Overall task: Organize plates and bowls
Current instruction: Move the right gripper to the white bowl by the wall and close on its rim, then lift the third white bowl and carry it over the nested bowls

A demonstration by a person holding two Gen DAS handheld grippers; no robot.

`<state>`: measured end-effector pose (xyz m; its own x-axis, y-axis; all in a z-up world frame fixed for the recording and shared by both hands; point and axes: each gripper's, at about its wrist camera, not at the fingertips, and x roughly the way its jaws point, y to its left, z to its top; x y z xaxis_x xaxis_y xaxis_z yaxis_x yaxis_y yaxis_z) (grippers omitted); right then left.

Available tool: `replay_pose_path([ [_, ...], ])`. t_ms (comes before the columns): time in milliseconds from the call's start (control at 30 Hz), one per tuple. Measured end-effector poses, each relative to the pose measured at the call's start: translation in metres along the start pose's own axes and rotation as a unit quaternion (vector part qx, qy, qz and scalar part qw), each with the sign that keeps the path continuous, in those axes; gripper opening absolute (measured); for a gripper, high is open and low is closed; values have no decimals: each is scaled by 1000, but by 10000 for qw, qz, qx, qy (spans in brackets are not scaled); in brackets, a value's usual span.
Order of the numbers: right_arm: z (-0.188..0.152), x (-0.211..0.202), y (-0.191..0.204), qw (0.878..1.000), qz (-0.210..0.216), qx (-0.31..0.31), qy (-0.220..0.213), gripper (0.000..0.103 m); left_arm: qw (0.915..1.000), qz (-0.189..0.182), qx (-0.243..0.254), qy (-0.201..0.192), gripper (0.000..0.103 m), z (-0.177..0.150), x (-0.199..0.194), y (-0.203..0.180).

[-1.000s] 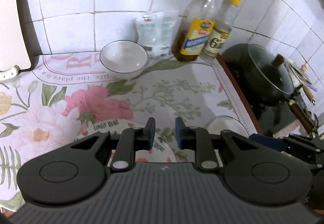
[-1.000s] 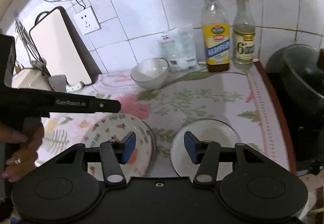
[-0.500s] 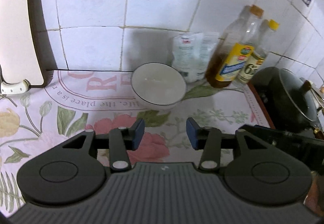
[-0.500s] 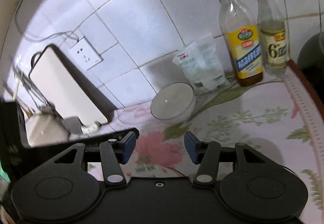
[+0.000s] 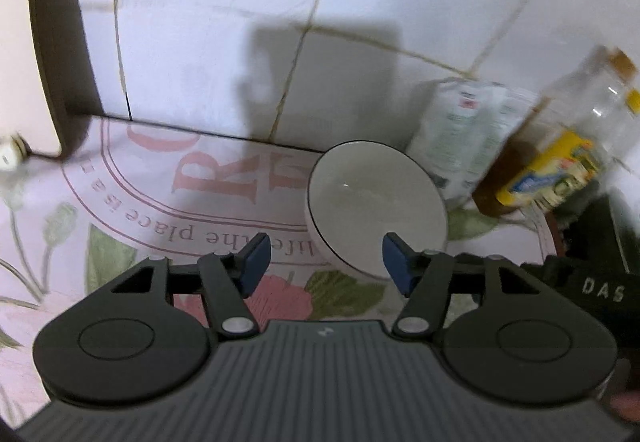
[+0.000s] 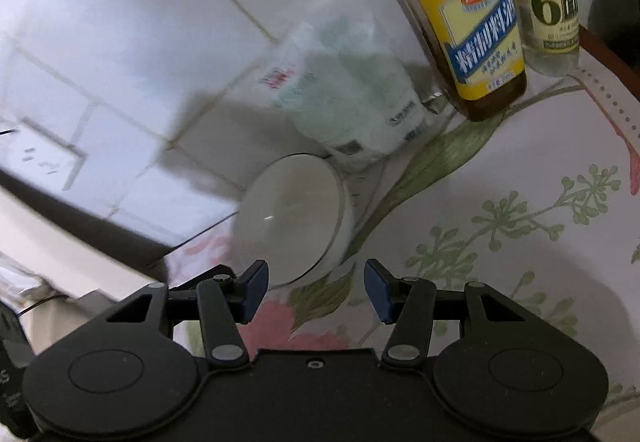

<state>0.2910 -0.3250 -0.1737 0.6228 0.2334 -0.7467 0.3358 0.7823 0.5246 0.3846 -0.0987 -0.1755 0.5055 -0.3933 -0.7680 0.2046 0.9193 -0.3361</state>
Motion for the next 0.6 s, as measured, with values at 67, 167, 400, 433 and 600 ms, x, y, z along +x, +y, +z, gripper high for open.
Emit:
replay_pose_path([
  [67,6,11,-1,10000,-40,74,46,58,9998,-12,-172,-21,59,1,11,3],
  [167,13,27,1,9999,-53,113,98,58,9998,89,-185,69,57,1,26,4],
  [400,17,54,7,9994,-282,92,197,57,9990,-43,-360,250,21,-4,40,6],
  [433,16,57,7,9993,-318,85,192,55,9989,-96,-374,257,19,-5,41,7],
  [600,14,72,6,9980,-615,-116,106,28,9992,12,-211,334,17,-4,42,-1],
])
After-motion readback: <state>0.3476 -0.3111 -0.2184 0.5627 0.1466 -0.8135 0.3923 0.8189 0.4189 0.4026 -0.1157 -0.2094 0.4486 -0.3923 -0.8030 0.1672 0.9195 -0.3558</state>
